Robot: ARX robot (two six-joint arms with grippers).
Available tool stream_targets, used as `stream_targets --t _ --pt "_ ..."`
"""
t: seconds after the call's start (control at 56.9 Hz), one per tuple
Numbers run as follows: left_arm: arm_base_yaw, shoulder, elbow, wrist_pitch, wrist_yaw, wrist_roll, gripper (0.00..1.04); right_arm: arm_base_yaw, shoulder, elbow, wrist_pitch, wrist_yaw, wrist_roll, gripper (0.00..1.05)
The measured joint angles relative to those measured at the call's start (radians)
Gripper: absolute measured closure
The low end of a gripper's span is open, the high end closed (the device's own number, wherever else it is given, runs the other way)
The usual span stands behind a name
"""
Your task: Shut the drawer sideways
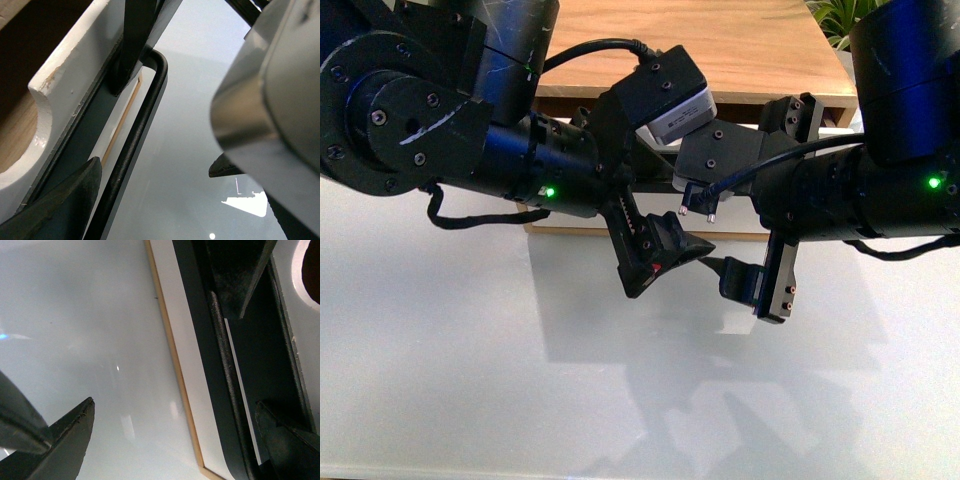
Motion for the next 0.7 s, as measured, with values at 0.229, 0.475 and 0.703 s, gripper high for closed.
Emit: stream_targets --t 0.229,0.475,0.703 --pt "0.013 0.047 0.084 -0.008 -0.018 -0.025 0.09 -0.021 0.050 0.074 0.008 0.003 -0.002 0.09" --pt "0.021 0.054 0.111 -0.007 -0.026 -0.056 0.09 -0.032 0.066 0.105 0.017 0.011 -0.003 0.09" --pt "0.023 0.047 0.105 0.002 -0.029 -0.069 0.09 -0.038 0.056 0.090 0.030 0.009 -0.008 0.09"
